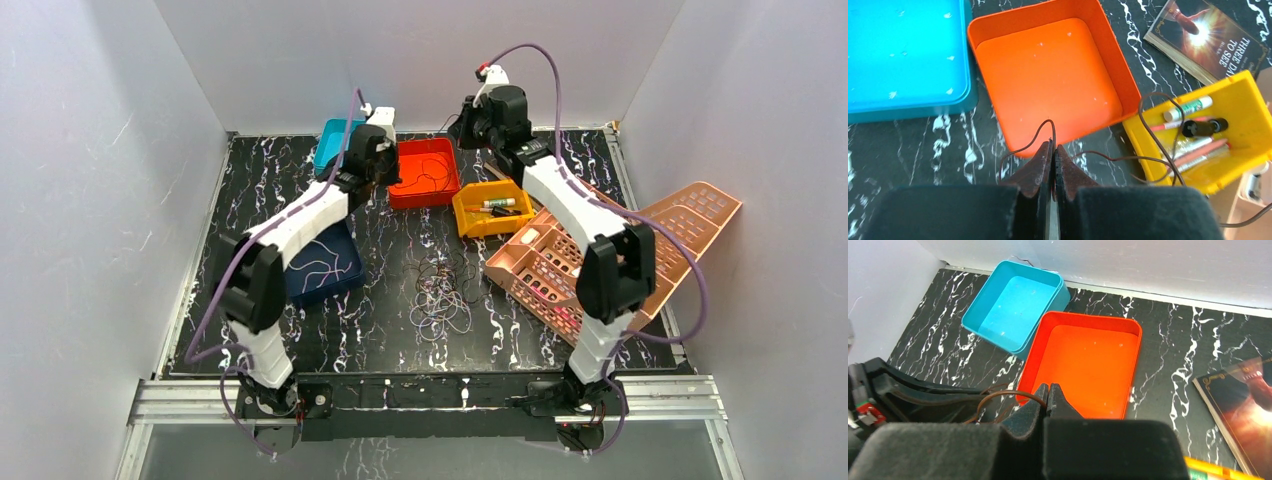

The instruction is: Untangle the cables

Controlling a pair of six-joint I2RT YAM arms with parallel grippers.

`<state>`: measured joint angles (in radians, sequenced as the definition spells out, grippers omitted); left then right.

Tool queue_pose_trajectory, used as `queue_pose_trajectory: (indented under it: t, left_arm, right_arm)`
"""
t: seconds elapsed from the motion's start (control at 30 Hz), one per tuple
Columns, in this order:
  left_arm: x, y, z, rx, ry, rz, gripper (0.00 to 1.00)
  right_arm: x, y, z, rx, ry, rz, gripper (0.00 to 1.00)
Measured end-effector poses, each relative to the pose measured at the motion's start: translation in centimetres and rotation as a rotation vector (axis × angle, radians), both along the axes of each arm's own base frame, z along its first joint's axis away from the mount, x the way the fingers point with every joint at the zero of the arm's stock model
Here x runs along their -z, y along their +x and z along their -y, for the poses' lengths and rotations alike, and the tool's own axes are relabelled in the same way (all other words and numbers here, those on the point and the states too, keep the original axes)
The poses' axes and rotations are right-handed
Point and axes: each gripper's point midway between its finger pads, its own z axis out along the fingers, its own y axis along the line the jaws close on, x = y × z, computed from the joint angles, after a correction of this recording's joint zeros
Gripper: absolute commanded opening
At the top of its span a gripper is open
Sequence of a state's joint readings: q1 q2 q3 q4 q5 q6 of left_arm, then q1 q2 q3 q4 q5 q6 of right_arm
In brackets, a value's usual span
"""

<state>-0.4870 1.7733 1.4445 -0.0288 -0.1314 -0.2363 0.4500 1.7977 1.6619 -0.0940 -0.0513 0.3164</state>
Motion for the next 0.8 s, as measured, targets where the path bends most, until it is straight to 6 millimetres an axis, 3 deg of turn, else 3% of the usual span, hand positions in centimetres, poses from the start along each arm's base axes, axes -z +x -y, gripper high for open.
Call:
queue_pose_trajectory:
  t: [0.13, 0.27, 0.43, 0.6, 0.8]
  left_arm:
    - [3.0, 3.7, 1.2, 0.027, -0.015, -0.046, 0.0]
    - [5.0, 7.2, 1.9, 0.043, -0.034, -0.063, 0.0]
    - [5.9, 10.5, 2.6, 0.06, -0.062, -0.054, 0.0]
    - [5.5, 12.7, 3.2, 0.073, -0.084, -0.033, 0.0]
    - [6.3, 13.1, 3.0, 0.086, -0.088, -0.056, 0.34]
  right_arm:
    - [2.1, 3.8, -0.6, 0.001, 0.017, -0.02, 0.0]
    - [2.9, 7.5, -1.6, -0.009, 0.042, -0.002, 0.0]
    - [4.2, 10.3, -2.4, -0.019, 0.053, 0.009, 0.0]
    - [5.6, 12.0, -2.7, -0.012, 0.054, 0.012, 0.0]
    - [8.5, 13.4, -3.1, -0.01, 0.047, -0.007, 0.0]
